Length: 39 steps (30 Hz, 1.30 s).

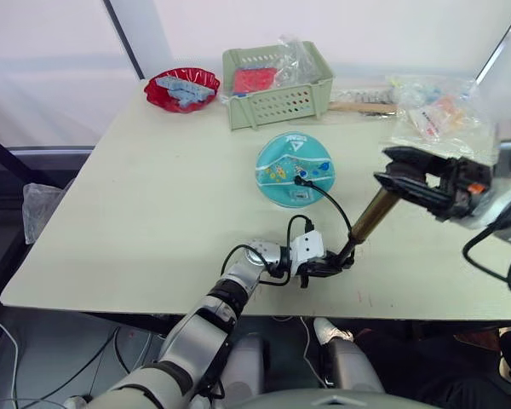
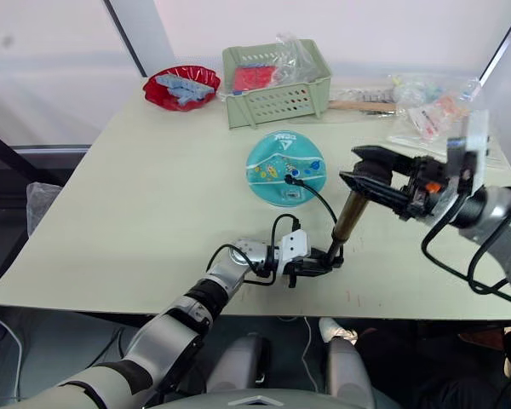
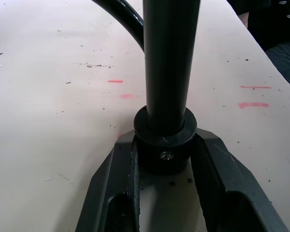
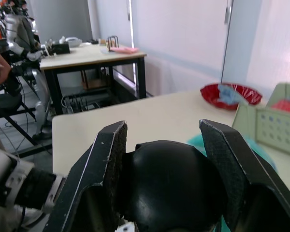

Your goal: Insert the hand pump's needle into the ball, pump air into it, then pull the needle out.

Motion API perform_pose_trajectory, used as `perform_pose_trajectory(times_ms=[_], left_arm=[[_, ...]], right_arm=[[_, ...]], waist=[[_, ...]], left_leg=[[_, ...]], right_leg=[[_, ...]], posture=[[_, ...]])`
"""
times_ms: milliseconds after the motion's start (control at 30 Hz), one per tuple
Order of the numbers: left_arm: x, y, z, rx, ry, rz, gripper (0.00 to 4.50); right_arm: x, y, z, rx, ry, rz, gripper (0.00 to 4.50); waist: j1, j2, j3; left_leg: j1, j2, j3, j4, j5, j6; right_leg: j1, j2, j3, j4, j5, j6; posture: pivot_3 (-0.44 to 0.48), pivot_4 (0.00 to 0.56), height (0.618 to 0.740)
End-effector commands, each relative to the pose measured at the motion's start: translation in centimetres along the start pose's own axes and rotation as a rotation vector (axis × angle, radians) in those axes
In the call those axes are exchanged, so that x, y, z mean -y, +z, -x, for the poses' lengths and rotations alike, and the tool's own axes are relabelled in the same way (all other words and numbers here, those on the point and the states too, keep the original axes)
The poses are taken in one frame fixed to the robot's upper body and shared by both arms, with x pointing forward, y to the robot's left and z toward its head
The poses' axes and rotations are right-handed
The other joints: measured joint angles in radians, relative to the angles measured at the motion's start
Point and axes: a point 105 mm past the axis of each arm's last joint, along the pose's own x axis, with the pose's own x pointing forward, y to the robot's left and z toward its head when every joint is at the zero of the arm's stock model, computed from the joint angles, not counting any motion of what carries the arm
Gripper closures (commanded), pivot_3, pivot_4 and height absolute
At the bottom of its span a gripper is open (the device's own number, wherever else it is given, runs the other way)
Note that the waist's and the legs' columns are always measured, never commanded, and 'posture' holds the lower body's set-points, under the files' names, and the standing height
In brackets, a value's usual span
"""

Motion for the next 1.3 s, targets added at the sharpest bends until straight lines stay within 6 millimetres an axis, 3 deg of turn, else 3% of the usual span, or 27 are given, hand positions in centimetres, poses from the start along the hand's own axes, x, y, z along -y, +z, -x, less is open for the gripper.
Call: perform_pose_trajectory(times_ms=[33, 300, 400, 700, 900, 933, 1067, 1200, 1267, 1300], left_arm=[[1.4, -3.5, 0.8, -0.110, -0.022, 0.093, 3.47], [1.5, -3.7, 1.2, -0.109, -0.024, 0.087, 3.47], [1.4, -3.7, 1.4, -0.109, -0.017, 0.081, 3.47], [1.4, -4.4, 2.5, -0.117, 0.000, 0.069, 3.47], [1.3, -5.0, 3.4, -0.126, 0.015, 0.066, 3.47], [1.3, -5.0, 3.4, -0.125, 0.017, 0.066, 3.47], [1.3, -5.0, 3.4, -0.124, 0.022, 0.069, 3.47], [1.4, -5.1, 3.2, -0.121, 0.020, 0.072, 3.47], [1.6, -5.2, 3.2, -0.123, 0.011, 0.075, 3.47], [1.7, -5.3, 3.2, -0.122, 0.008, 0.077, 3.47]], right_arm=[[0.0, 3.7, 0.6, 0.070, -0.014, 0.084, 2.56], [-0.5, -0.9, 0.3, -0.054, -0.029, -0.045, 2.56], [-0.8, -4.2, 0.0, -0.118, -0.036, -0.096, 2.56], [-1.0, -11.0, 0.1, -0.227, -0.082, -0.094, 2.56], [-1.5, -14.1, -0.2, -0.253, -0.078, -0.071, 2.56], [-1.5, -14.4, -0.2, -0.260, -0.079, -0.064, 2.56], [-1.1, -14.0, -0.2, -0.260, -0.069, -0.039, 2.56], [-0.7, -11.8, -0.4, -0.215, -0.042, -0.003, 2.56], [-0.4, -9.8, -0.7, -0.176, -0.023, 0.018, 2.56], [-0.2, -7.8, -1.0, -0.134, -0.009, 0.022, 2.56]], waist=[[0.000, 0.000, 0.000], [-0.001, -0.001, -0.001], [-0.002, -0.002, -0.002], [-0.017, -0.008, -0.006], [-0.027, -0.011, -0.008], [-0.027, -0.011, -0.008], [-0.026, -0.010, -0.008], [-0.026, -0.010, -0.008], [-0.026, -0.010, -0.007], [-0.026, -0.009, -0.007]], left_leg=[[0.000, 0.000, 0.000, 0.000, 0.000, 0.000], [0.001, 0.000, 0.000, 0.000, 0.000, 0.000], [0.001, 0.001, 0.000, 0.000, 0.000, 0.000], [0.003, 0.005, -0.001, -0.001, 0.000, 0.000], [0.009, 0.008, 0.000, -0.004, 0.000, 0.000], [0.016, 0.009, 0.002, -0.009, 0.000, 0.000], [0.018, 0.011, 0.003, -0.012, 0.000, 0.000], [0.018, 0.013, 0.004, -0.012, 0.000, 0.000], [0.018, 0.014, 0.004, -0.012, 0.000, 0.000], [0.018, 0.014, 0.004, -0.012, 0.000, 0.000]], right_leg=[[0.000, 0.000, 0.000, 0.000, 0.000, 0.000], [0.000, 0.000, 0.000, 0.000, 0.000, 0.000], [0.000, 0.000, 0.001, 0.000, 0.000, 0.000], [0.001, 0.005, 0.000, 0.000, -0.001, -0.002], [0.003, 0.010, 0.004, 0.000, -0.001, -0.005], [0.007, 0.010, 0.006, -0.001, -0.002, -0.007], [0.009, 0.012, 0.004, -0.003, -0.002, -0.008], [0.009, 0.014, 0.004, -0.005, 0.000, -0.011], [0.009, 0.014, 0.003, -0.006, 0.000, -0.011], [0.009, 0.014, 0.004, -0.006, 0.000, -0.011]], posture=[[0.000, 0.150, 0.736], [0.000, 0.150, 0.736], [0.000, 0.150, 0.736], [0.000, 0.150, 0.736], [0.000, 0.150, 0.736], [0.000, 0.150, 0.736], [0.000, 0.150, 0.736], [0.000, 0.150, 0.736], [0.000, 0.150, 0.736], [0.000, 0.150, 0.736]])
